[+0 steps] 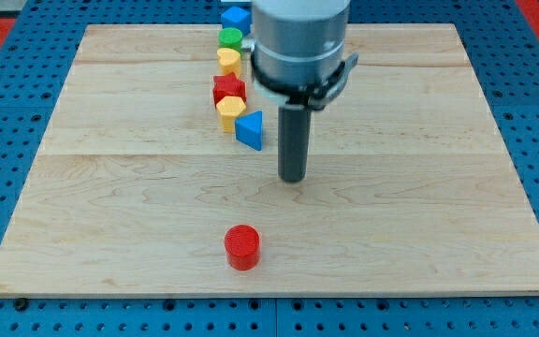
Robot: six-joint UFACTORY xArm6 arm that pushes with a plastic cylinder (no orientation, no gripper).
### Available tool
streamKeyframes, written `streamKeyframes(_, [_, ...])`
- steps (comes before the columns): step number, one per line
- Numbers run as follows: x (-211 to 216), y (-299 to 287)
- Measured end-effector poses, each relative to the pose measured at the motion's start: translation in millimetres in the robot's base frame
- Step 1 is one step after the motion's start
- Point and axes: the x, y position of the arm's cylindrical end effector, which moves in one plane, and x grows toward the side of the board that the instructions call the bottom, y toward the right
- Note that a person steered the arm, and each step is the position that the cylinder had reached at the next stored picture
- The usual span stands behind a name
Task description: Slide the triangle towards the red circle
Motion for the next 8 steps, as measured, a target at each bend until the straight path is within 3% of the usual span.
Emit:
streamKeyframes(2, [-96.5, -17.8])
streamKeyframes(3, [-106.9, -53.6])
streamKeyframes(6, [-42.8, -32.8])
streamKeyframes(8, [-5.3, -49.4])
